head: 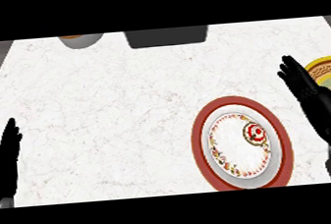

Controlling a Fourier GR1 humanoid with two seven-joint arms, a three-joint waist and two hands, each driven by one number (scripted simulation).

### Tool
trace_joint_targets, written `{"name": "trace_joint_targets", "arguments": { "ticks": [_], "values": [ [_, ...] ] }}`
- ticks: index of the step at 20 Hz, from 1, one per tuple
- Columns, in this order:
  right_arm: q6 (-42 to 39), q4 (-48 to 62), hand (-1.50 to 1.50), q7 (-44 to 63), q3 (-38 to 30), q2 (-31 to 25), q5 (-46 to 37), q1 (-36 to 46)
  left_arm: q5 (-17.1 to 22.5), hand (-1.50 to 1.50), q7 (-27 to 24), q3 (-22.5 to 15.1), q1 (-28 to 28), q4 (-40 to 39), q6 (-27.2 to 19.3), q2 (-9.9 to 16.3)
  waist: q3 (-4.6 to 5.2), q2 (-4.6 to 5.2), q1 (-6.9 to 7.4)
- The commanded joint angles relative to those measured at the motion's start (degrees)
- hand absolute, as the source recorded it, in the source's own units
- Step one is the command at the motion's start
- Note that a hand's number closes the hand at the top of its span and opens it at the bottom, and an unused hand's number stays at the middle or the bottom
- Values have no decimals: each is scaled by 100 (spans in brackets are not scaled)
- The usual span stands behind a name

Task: Pick the cupcake from the plate and place it in the plate

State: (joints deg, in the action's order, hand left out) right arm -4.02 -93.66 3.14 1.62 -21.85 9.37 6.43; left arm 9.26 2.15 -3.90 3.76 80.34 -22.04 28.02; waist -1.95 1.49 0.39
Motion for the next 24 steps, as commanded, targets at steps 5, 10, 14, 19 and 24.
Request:
{"name": "trace_joint_targets", "arguments": {
  "ticks": [5,10,14,19,24],
  "values": [
    [-1678,544,150,-470,-281,-381,1249,1791,366,0,547,-946,-320,93,664,-896,182,-15,233],
    [-1147,2047,-150,-1822,-899,-859,-45,2003,712,0,664,-1183,-424,191,1084,-1242,176,-30,194],
    [-2026,3281,-150,-3228,-1110,-833,291,2090,860,0,983,-1016,-688,115,1090,-1278,176,-58,133],
    [-2695,4292,-150,-4085,-922,-1357,-437,2637,597,0,858,-1136,-637,-56,991,-1538,189,-112,59],
    [-3047,4051,-150,-4147,-116,-2151,-1485,2699,629,0,771,-1131,-558,101,1040,-1532,190,-93,127]
  ]
}}
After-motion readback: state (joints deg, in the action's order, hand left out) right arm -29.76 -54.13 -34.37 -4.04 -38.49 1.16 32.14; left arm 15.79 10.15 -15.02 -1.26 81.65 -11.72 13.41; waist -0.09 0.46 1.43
